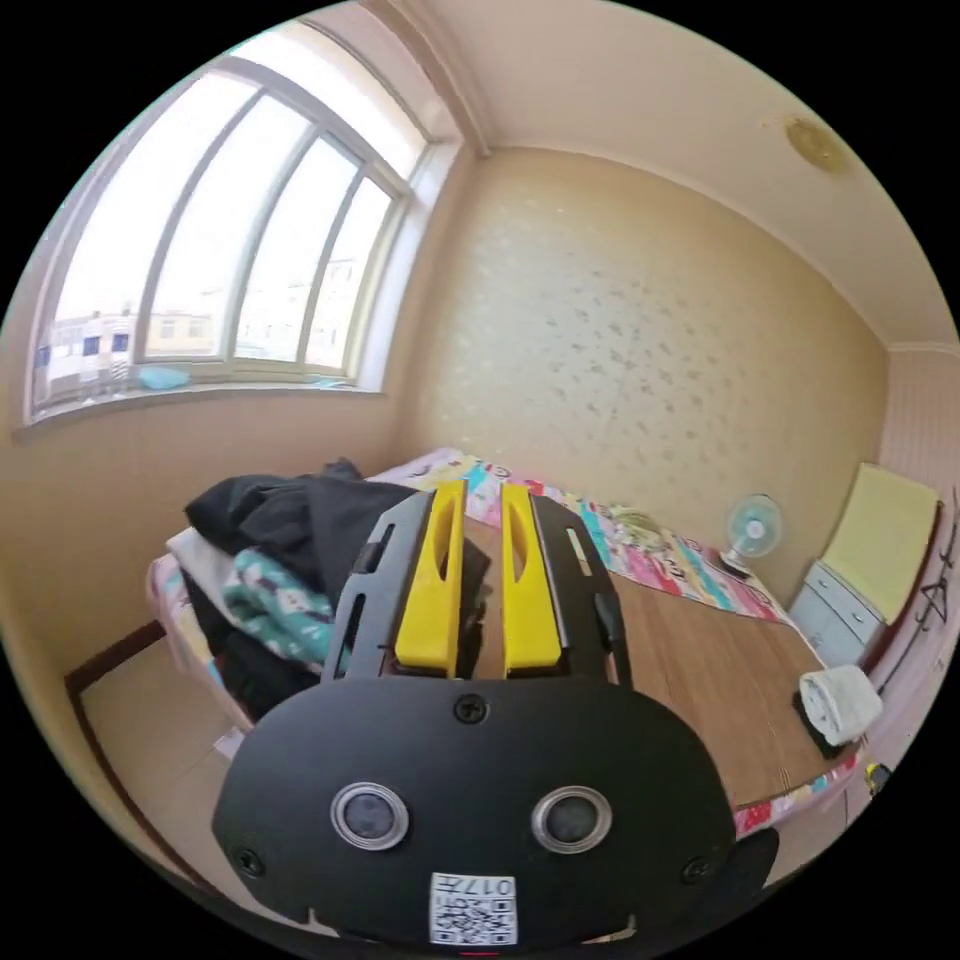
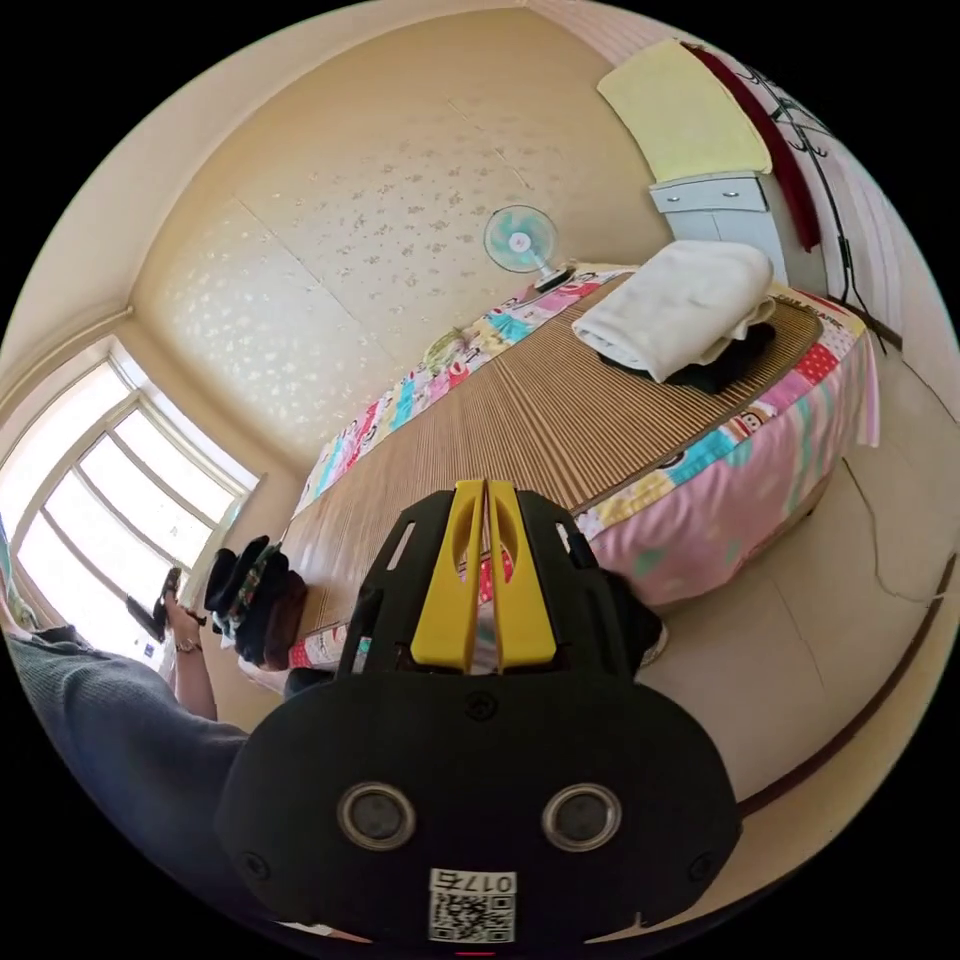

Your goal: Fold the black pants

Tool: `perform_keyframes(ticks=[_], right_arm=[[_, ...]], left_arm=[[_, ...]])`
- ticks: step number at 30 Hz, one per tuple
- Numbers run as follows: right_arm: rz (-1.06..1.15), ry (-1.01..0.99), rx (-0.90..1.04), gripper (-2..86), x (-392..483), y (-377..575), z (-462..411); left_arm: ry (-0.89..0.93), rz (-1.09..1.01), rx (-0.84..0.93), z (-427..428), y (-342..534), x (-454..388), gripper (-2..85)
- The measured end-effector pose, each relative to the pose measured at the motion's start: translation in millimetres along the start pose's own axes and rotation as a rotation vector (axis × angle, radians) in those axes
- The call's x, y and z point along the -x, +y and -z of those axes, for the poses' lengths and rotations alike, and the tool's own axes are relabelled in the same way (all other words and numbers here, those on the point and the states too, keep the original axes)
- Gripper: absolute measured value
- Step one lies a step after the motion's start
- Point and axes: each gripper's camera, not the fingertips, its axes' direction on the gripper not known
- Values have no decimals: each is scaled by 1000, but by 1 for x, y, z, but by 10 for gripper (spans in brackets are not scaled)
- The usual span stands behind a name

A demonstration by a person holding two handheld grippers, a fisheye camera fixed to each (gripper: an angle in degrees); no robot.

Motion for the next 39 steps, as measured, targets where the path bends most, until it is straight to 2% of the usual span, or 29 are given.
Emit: perform_keyframes(ticks=[1,4,6,7,8,9,10,12,13,14,15,17,18,20,23,25,27,29,31,35,37,38,39], right_arm=[[-34,-16,-12,16,-8,-3,0],[-62,-116,-44,10,-7,-15,-19],[-55,-186,-32,15,4,-23,-42],[-47,-240,-11,143,15,-28,-62],[-38,-296,16,394,27,-31,-80],[-30,-324,31,542,33,-32,-89],[-14,-375,61,838,44,-33,-106],[7,-433,115,844,59,-30,-130],[22,-448,165,844,67,-27,-145],[32,-440,219,843,73,-23,-158],[35,-431,243,842,75,-20,-163],[26,-400,303,838,74,-13,-178],[19,-400,309,837,73,-12,-179],[-16,-401,306,836,61,-10,-178],[-45,-353,279,836,43,-10,-171],[-62,-318,280,836,32,-9,-171],[-68,-311,297,836,24,-9,-177],[-33,-321,329,837,23,-11,-191],[9,-307,371,839,30,-13,-210],[105,-366,495,842,57,-19,-277],[129,-407,543,841,70,-24,-312],[141,-422,588,350,79,-29,-338],[146,-423,607,105,83,-32,-351]], left_arm=[[-54,-4,44,-15,-3,9,95],[-98,42,274,-82,-5,27,150],[-7,74,422,-128,3,30,173],[53,120,517,-158,12,32,178],[11,148,577,-177,20,31,172],[-19,122,567,-179,21,26,170],[-4,48,562,-181,18,12,145],[148,57,534,-174,13,-4,106],[325,100,470,-166,15,-19,85],[422,42,449,-162,20,-48,69],[440,-28,448,-160,23,-67,68],[431,-404,465,-145,57,-156,64],[429,-505,478,-142,71,-176,63],[442,-901,569,-133,157,-242,64],[557,-1103,713,-119,281,-267,65],[680,-1109,797,-104,334,-261,65],[825,-1016,848,-90,357,-246,66],[971,-823,864,-80,362,-217,70],[965,-774,861,-80,356,-200,76],[974,-806,827,-92,314,-167,89],[1045,-765,809,-101,292,-150,93],[1086,-703,792,-107,275,-137,93],[1100,-664,781,-111,267,-130,92]])
